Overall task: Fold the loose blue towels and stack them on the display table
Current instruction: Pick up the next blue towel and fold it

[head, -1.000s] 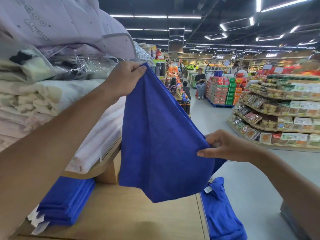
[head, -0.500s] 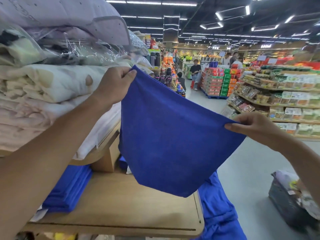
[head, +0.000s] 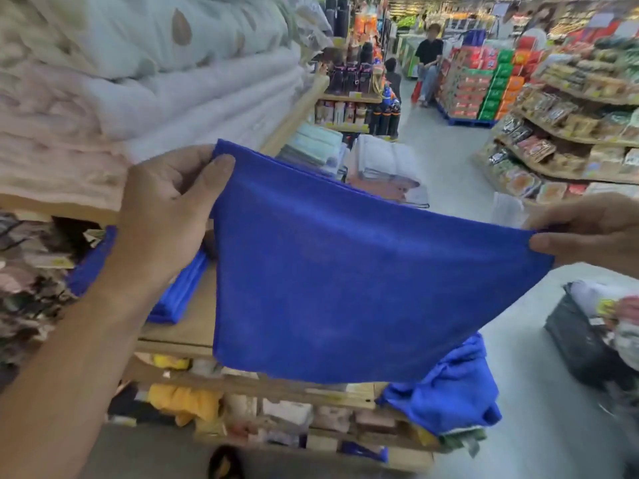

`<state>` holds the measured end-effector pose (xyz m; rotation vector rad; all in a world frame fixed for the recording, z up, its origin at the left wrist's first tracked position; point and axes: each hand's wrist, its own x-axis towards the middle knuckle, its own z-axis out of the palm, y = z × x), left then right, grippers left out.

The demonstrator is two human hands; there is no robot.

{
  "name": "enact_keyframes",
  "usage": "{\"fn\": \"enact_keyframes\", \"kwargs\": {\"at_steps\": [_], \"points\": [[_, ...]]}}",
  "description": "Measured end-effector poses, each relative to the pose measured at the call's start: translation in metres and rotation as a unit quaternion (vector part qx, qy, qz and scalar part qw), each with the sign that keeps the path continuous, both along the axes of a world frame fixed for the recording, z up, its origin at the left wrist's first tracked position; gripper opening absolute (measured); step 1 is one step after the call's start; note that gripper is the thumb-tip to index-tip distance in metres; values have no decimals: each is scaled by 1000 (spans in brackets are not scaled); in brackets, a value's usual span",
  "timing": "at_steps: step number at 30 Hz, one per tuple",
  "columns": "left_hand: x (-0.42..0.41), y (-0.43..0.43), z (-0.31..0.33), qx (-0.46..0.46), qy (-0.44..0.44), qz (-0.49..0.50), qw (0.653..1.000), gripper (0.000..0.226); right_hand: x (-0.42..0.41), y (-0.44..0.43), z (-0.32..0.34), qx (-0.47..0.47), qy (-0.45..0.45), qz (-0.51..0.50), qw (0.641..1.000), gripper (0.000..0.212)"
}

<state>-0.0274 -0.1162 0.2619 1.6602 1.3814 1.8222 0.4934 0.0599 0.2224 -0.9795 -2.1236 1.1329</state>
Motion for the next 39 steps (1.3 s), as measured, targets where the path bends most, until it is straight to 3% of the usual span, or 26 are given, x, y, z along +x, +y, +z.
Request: {"fn": "enact_keyframes", "kwargs": {"at_steps": [5,8,10,13,16,21,25,31,33,36,39], "points": [[-17,-20,-67,-69,-39,-22,997,17,-61,-43,-24,-45,0,-3,999,37],[-23,-15,-109,-137,-33,13,990,35,-96,-57,-45,-76,-29,-40,996,20],[-30,-6,-137,-177,-42,14,983,42,-113,-55,-64,-67,-104,-71,990,6],[-40,13,-166,-225,-62,22,972,28,-128,-39,-94,-4,-228,-90,970,22],[-48,42,-177,-243,-75,40,966,18,-141,-18,-106,-13,-218,-124,968,29],[-59,100,-167,-248,-86,57,963,13,-163,29,-92,-53,-158,-163,972,11],[-68,142,-148,-271,-99,39,957,39,-175,60,-71,-51,-120,-196,972,14],[-74,177,-141,-227,-128,53,964,10,-182,87,-62,28,-107,-251,962,8],[-77,183,-145,-243,-115,44,962,7,-182,90,-68,37,-100,-267,958,6],[-79,186,-155,-293,-82,14,953,22,-180,90,-85,33,-104,-281,953,10],[-78,172,-170,-318,-10,71,945,14,-179,87,-105,-1,-112,-290,950,23]]}}
